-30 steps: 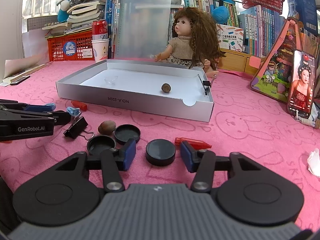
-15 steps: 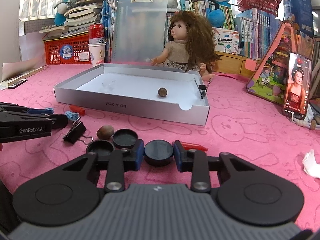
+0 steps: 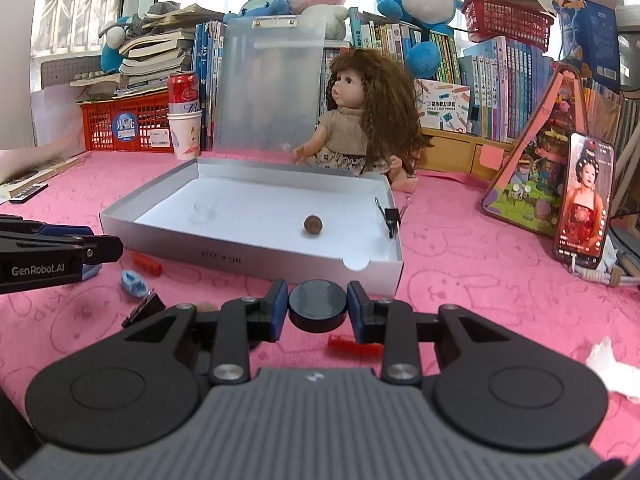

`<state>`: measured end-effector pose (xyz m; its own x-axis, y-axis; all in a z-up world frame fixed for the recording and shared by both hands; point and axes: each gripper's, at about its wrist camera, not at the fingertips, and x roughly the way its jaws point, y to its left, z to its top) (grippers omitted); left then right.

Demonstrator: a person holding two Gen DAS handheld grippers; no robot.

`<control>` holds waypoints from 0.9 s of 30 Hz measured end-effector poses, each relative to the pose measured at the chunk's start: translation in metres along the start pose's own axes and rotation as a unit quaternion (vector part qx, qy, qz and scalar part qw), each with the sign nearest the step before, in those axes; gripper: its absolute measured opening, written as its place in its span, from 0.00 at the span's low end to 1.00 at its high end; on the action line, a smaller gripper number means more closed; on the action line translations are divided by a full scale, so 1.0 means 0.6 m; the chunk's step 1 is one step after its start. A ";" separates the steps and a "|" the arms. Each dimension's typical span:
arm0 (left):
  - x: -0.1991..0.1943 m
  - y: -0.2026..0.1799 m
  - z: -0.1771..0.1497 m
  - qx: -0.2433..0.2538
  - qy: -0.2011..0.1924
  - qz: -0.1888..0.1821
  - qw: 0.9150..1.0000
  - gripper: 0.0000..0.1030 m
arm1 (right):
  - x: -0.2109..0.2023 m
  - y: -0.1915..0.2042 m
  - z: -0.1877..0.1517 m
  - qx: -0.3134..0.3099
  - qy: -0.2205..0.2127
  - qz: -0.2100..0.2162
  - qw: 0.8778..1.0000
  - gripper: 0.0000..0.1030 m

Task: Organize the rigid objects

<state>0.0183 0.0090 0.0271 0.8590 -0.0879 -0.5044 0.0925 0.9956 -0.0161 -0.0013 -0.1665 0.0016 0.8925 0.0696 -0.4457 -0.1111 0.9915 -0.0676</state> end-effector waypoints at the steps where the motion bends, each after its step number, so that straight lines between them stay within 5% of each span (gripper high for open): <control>1: 0.000 -0.001 0.003 0.000 -0.001 -0.002 1.000 0.29 | 0.001 0.001 0.003 -0.001 -0.001 0.001 1.000 0.36; 27: 0.081 0.015 0.143 -0.008 0.005 -0.033 0.999 0.29 | 0.083 -0.030 0.120 0.039 0.010 0.007 0.999 0.36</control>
<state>0.1040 0.0108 0.0763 0.8460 -0.1539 -0.5105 0.1412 0.9879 -0.0639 0.0765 -0.1731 0.0447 0.8820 0.0820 -0.4641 -0.0879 0.9961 0.0090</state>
